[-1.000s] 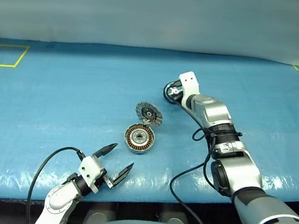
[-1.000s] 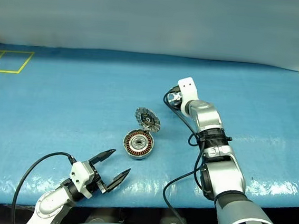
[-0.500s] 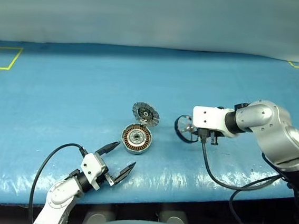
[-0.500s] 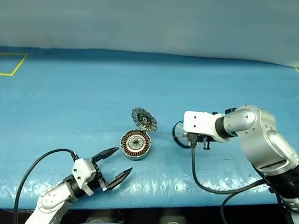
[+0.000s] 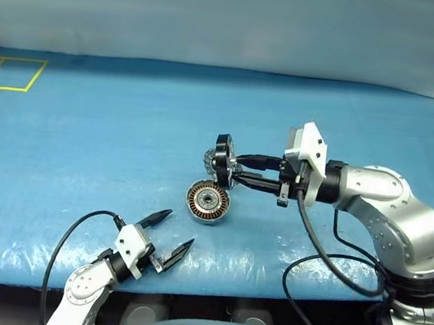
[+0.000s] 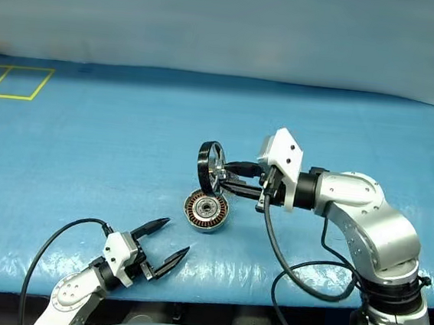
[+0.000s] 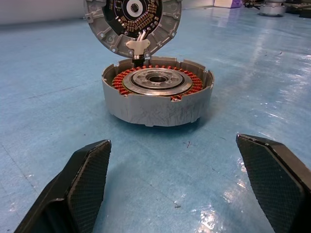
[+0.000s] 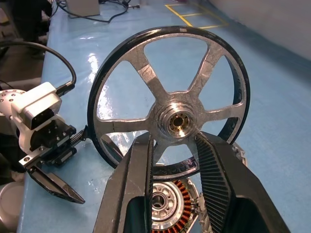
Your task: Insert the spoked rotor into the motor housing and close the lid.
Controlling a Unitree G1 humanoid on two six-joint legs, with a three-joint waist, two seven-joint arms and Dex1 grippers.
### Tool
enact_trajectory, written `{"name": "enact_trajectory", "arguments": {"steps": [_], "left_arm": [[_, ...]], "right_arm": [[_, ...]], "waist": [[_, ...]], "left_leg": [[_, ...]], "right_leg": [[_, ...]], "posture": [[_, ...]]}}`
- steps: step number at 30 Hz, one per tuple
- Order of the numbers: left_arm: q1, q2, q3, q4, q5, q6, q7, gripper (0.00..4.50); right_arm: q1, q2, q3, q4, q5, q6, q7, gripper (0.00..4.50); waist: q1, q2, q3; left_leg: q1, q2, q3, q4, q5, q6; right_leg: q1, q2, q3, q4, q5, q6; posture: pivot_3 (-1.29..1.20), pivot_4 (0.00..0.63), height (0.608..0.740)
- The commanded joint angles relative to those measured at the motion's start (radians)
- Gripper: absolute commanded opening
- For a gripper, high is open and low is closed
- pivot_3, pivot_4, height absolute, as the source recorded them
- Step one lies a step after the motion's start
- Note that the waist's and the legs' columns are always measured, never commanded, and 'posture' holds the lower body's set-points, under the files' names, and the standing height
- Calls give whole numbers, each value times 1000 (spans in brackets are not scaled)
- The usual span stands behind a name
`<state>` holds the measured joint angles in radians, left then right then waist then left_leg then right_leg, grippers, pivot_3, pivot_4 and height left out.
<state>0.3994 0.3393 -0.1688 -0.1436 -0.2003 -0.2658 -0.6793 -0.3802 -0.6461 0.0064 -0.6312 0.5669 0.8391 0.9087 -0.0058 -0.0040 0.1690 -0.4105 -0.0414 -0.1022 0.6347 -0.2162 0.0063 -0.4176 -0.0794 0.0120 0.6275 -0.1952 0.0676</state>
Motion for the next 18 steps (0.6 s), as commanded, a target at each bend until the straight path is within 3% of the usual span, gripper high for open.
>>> {"name": "enact_trajectory", "arguments": {"steps": [1, 9, 18], "left_arm": [[9, 8, 2, -35, -19, 0, -6, 4500], [-12, 13, -6, -31, -25, 6, -21, 4500], [-20, -4, -4, -26, -15, -2, -4, 4500]], "right_arm": [[55, -60, 64, -106, -35, -13, -26, 1121], [24, -200, 337, -142, -271, -33, -86, 1121], [-94, -133, 525, -44, -438, -17, -132, 1121]], "waist": [[0, 0, 0], [-5, 0, 0], [-5, 0, 0]], "left_leg": [[0, 0, 0, 0, 0, 0], [0, 1, 0, 9, -1, -1], [-1, 1, -1, 10, -2, 1]], "right_leg": [[1, 0, -1, 0, -2, 2], [3, 0, -1, 1, -3, 5], [3, -1, -2, 1, -3, 5]], "posture": [[0, 150, 740], [0, 150, 740], [0, 150, 740]]}}
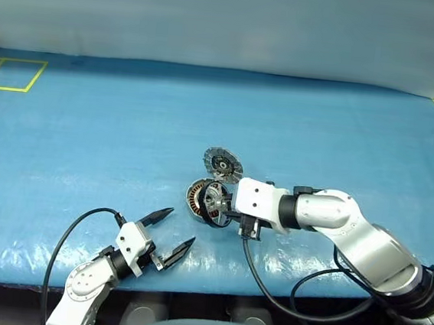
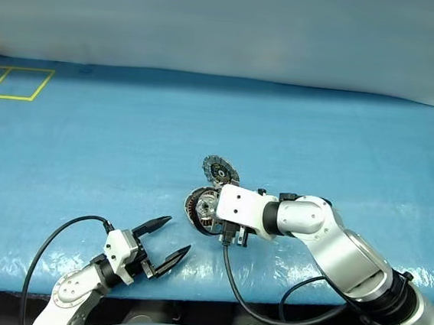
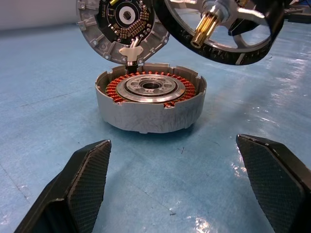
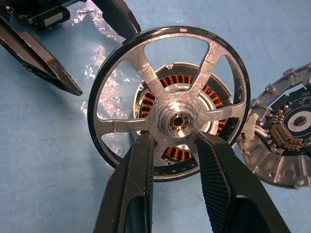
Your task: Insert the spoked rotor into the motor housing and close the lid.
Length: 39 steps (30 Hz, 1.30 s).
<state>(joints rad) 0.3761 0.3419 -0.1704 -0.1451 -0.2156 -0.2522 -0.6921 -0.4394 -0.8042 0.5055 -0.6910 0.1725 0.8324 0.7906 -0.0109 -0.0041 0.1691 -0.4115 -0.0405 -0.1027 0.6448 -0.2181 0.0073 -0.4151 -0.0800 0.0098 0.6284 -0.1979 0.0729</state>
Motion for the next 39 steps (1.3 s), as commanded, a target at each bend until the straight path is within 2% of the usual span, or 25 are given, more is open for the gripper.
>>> {"name": "enact_trajectory", "arguments": {"steps": [1, 14, 21, 31, 39], "left_arm": [[6, -8, -2, -25, 3, -17, 12, 4500], [17, -11, -2, -26, 8, -24, 30, 4500], [21, -11, -2, -22, 8, -28, 38, 4500], [27, -13, -6, -19, 8, -36, 36, 4500], [31, -11, -8, -21, 11, -35, 37, 4500]], "right_arm": [[-50, 34, 38, 37, -64, -15, -18, 1121], [-112, 95, 83, 162, -168, -66, 16, 1121], [-120, 52, 125, 163, -220, -114, 102, 1121], [-125, 62, 123, 169, -253, -120, 172, 1121], [-135, 104, 80, 156, -251, -97, 164, 3650]], "waist": [[0, 0, 0], [0, 0, 0], [0, 0, 0], [0, 0, 0], [0, 0, 0]], "left_leg": [[0, 0, 0, 0, 0, 0], [0, 0, 0, 1, 0, 1], [0, -1, 0, 1, 0, 1], [0, -1, 0, 1, 0, 1], [0, 0, 0, 1, 0, 1]], "right_leg": [[0, 0, 0, 0, 0, 0], [0, 0, 0, 0, 0, 0], [1, 0, 0, 0, 0, 0], [1, 0, 0, 0, 0, 0], [0, 0, 0, 0, 0, 0]], "posture": [[0, 150, 740], [0, 150, 740], [0, 150, 740], [0, 150, 740], [0, 150, 740]]}}
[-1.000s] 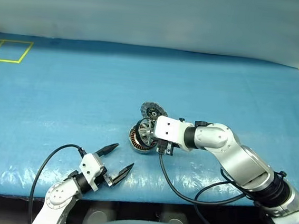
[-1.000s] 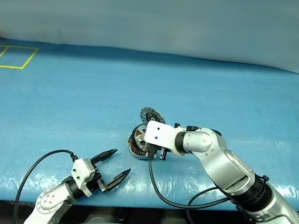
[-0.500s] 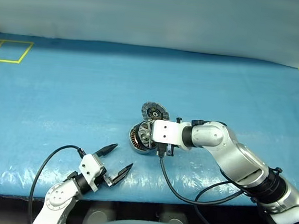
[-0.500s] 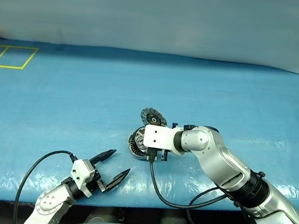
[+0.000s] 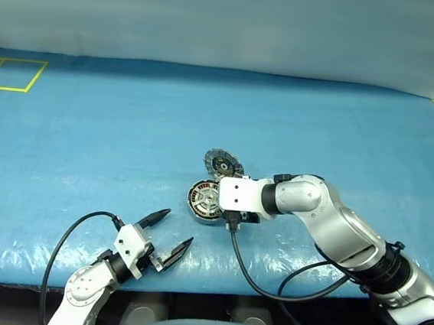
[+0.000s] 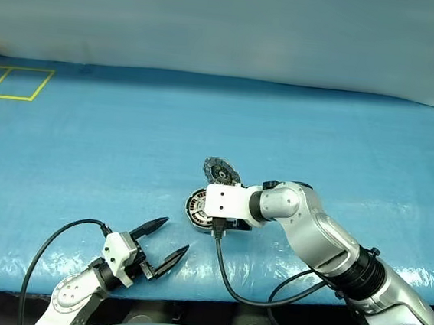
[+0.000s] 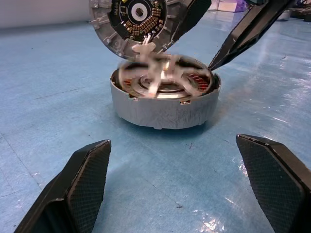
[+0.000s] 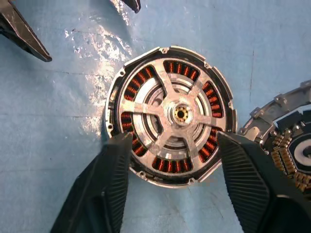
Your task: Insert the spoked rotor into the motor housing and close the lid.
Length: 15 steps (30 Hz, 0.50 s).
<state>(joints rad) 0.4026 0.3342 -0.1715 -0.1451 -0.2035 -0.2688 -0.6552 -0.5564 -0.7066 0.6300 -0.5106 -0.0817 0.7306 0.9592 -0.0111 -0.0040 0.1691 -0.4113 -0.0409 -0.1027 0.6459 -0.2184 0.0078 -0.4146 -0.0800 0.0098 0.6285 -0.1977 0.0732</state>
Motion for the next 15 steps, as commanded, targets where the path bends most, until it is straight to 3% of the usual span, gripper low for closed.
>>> {"name": "enact_trajectory", "arguments": {"steps": [1, 3, 6, 10, 13, 15], "left_arm": [[5, -3, -7, -22, -1, -17, 0, 4500], [6, -4, -6, -25, -2, -15, 2, 4500], [8, -3, -6, -31, -2, -10, 3, 4500], [8, -2, -6, -37, -5, -7, 2, 4500], [8, -2, -6, -41, -6, -7, 2, 4500], [9, -1, -6, -43, -6, -6, 1, 4500]], "right_arm": [[-19, 9, -56, -32, 7, 9, -6, 3896], [-20, 24, -98, -55, 33, 33, -12, 4475], [-8, 53, -166, -91, 94, 88, -15, 4475], [30, 125, -205, -95, 146, 160, -69, 3544], [63, 190, -213, -86, 155, 186, -141, 2481], [68, 283, -314, -110, 264, 210, -146, 1817]], "waist": [[0, 0, 0], [0, 0, 0], [0, 0, 0], [0, 0, 0], [0, 0, 0], [0, 0, 0]], "left_leg": [[0, 0, 0, 0, 0, 0], [0, 0, 0, 0, 0, 0], [0, 0, 0, 0, 0, 0], [0, 0, -1, 0, 0, 0], [0, 0, 0, 0, 0, 0], [0, 0, 0, 0, 0, 0]], "right_leg": [[0, 0, 0, 0, 0, 0], [0, 0, 0, 0, 0, 0], [0, 0, 0, 0, 0, 0], [0, 0, 0, 0, 0, 0], [0, 0, 0, 0, 0, 0], [0, 0, 0, 0, 0, 0]], "posture": [[0, 150, 740], [0, 150, 740], [0, 150, 740], [0, 150, 740], [0, 150, 740], [0, 150, 740]]}}
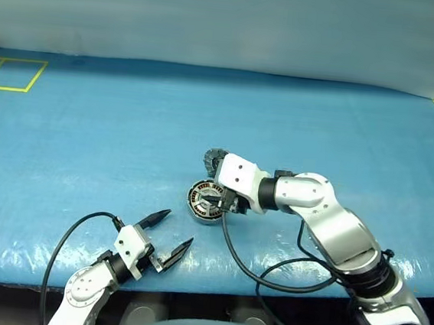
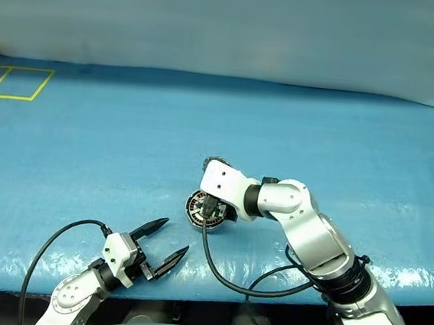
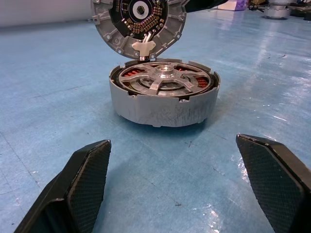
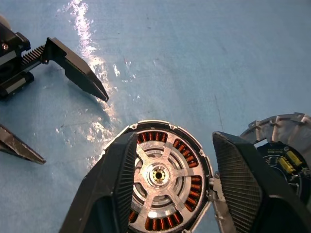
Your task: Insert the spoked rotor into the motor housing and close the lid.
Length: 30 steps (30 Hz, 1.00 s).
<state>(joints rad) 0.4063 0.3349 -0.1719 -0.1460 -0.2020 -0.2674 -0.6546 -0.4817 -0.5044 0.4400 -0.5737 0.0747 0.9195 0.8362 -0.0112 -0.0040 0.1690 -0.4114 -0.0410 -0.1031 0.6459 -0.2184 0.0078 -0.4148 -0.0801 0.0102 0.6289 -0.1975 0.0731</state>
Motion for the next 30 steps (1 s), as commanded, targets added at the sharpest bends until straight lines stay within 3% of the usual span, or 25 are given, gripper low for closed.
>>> {"name": "enact_trajectory", "arguments": {"steps": [1, 3, 6, 9, 13, 16, 19, 24, 30], "left_arm": [[5, -1, -5, -43, -9, -5, -1, 4500], [4, 0, -5, -43, -11, -2, -2, 4500], [1, 2, -6, -43, -13, 1, -5, 4500], [-1, 1, -7, -41, -12, 0, -5, 4500], [-4, -2, -10, -37, -11, -1, -5, 4500], [-8, -3, -12, -34, -11, -1, -8, 4500], [-13, -2, -15, -30, -11, -1, -9, 4500], [-20, 1, -19, -26, -13, 1, -11, 4500], [-22, -1, -21, -27, -12, 4, -8, 4500]], "right_arm": [[-16, 151, -206, -56, 196, 32, -22, 1517], [-58, 282, -370, -40, 328, 45, -67, 830], [-125, 375, -502, 36, 330, 23, -221, 30], [-141, 251, -419, 181, 53, -148, -410, 30], [-77, 53, -254, 297, -99, -291, -372, 30], [-27, 31, -248, 356, -42, -371, -281, 30], [-2, 89, -310, 409, 68, -407, -223, 30], [-18, 152, -390, 499, 287, -328, -69, 30], [-37, 228, -354, 586, 337, -262, -68, 30]], "waist": [[-2, 0, 0], [-5, 1, 0], [-5, 1, 0], [0, 1, -1], [-1, 1, -1], [-16, 2, -2], [-25, 3, -2], [-24, 3, -1], [-23, 3, -2]], "left_leg": [[0, 0, 0, 0, 0, 0], [0, 1, 0, 0, 0, 0], [1, 1, -1, 0, 0, 0], [4, 0, -2, 0, 0, -1], [2, -3, 2, -1, 0, 0], [1, -2, 6, -4, 0, -1], [3, 1, 6, -6, 0, -1], [4, 1, 4, -2, -1, 0], [3, 1, 2, 1, 0, 0]], "right_leg": [[0, 0, 0, 0, 0, 0], [0, 1, 0, 0, 0, 0], [0, 2, 0, 1, 0, 0], [-1, 1, -1, 0, 0, 0], [-2, -1, 0, -1, 0, -1], [-2, 3, 2, 0, 3, -6], [-1, 6, 2, 0, 3, -7], [2, 6, 2, 0, 0, -4], [2, 3, 3, 1, 2, -2]], "posture": [[0, 150, 740], [0, 150, 740], [0, 150, 740], [0, 150, 740], [0, 150, 740], [0, 150, 740], [0, 150, 740], [0, 150, 740], [0, 150, 740]]}}
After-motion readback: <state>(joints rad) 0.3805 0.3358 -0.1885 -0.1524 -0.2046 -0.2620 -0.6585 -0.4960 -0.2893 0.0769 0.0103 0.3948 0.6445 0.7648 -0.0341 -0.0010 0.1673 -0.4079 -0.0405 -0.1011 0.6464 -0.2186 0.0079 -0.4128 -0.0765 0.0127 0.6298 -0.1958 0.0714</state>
